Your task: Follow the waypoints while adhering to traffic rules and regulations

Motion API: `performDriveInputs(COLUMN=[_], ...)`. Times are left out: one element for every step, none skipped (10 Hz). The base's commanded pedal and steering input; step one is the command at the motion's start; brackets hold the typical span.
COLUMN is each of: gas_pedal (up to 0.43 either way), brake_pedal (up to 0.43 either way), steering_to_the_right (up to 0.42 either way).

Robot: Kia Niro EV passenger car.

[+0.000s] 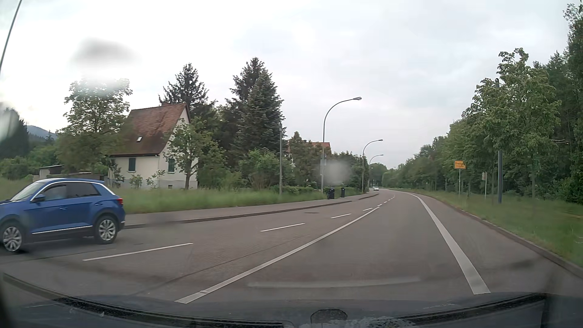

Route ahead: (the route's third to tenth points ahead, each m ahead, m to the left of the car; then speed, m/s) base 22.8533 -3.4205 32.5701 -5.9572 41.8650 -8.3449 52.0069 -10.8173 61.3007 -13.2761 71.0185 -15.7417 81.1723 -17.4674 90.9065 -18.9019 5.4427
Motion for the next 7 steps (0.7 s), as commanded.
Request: performDriveInputs(gas_pedal=[0.197,0.197,0.197,0.197,0.197,0.197,0.197], brake_pedal=[0.000,0.000,0.000,0.000,0.000,0.000,0.000], steering_to_the_right=[0.235,0.227,0.219,0.206,0.192,0.174,0.155])
